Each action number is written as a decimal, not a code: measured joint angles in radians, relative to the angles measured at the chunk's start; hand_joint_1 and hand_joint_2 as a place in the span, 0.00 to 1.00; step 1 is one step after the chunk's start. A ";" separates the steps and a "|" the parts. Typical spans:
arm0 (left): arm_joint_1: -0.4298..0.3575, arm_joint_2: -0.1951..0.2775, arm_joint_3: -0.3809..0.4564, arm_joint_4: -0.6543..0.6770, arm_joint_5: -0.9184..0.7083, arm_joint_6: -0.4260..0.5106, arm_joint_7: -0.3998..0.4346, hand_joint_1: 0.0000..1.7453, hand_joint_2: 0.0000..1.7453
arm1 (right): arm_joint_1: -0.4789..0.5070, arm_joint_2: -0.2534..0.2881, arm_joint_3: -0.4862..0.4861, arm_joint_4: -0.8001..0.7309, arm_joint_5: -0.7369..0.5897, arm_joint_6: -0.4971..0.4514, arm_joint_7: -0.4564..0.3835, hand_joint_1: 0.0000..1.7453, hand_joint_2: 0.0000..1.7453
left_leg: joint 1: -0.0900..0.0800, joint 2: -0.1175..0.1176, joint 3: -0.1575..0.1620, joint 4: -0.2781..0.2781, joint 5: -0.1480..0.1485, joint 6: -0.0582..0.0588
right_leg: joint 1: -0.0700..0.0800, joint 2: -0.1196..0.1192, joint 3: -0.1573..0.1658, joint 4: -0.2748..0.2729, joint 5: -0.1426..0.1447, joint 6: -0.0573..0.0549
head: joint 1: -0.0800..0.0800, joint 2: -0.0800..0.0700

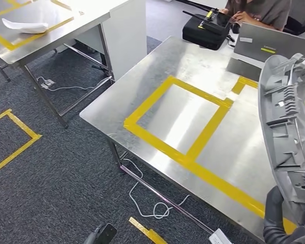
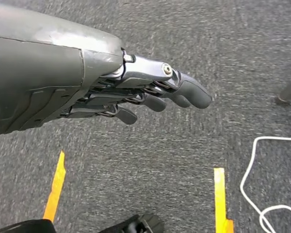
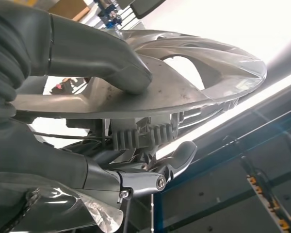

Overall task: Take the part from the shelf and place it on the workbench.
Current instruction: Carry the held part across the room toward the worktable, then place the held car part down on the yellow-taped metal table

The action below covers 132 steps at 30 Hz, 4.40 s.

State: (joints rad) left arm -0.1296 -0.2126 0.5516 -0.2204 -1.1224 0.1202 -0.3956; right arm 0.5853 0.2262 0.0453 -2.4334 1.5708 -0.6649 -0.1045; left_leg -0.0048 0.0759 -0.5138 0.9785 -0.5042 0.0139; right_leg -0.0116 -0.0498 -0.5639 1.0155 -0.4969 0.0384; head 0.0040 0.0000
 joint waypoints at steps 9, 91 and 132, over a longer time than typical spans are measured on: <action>0.002 0.003 0.000 0.000 0.001 0.002 0.000 0.00 1.00 | 0.008 0.000 0.005 0.005 0.000 0.000 0.016 1.00 1.00 | 0.006 -0.065 -0.116 0.274 -0.153 -0.031 | 0.002 0.064 -0.002 -0.018 0.011 -0.046 | -0.006 0.000; -0.066 -0.005 -0.144 0.000 -0.040 -0.102 0.087 0.00 1.00 | -0.769 -0.576 0.256 1.025 -0.312 0.806 0.234 1.00 1.00 | 0.008 -0.020 -0.013 0.005 0.016 -0.013 | 0.001 0.046 0.012 -0.027 0.020 -0.008 | 0.006 0.000; -0.080 0.002 -0.230 0.000 -0.036 -0.041 0.154 0.00 1.00 | -0.948 -0.601 0.660 1.154 -0.332 0.567 0.132 1.00 1.00 | 0.007 -0.026 -0.022 0.006 0.022 -0.011 | 0.000 0.038 0.003 -0.027 0.022 -0.010 | 0.006 0.000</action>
State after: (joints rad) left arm -0.2091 -0.2110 0.3214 -0.2205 -1.1581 0.0794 -0.2418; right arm -0.3631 -0.3750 0.7055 -1.2796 1.2392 -0.0980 0.0280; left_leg 0.0025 0.0503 -0.5359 0.9846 -0.4824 0.0030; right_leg -0.0113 -0.0117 -0.5608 0.9889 -0.4747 0.0287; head 0.0103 0.0002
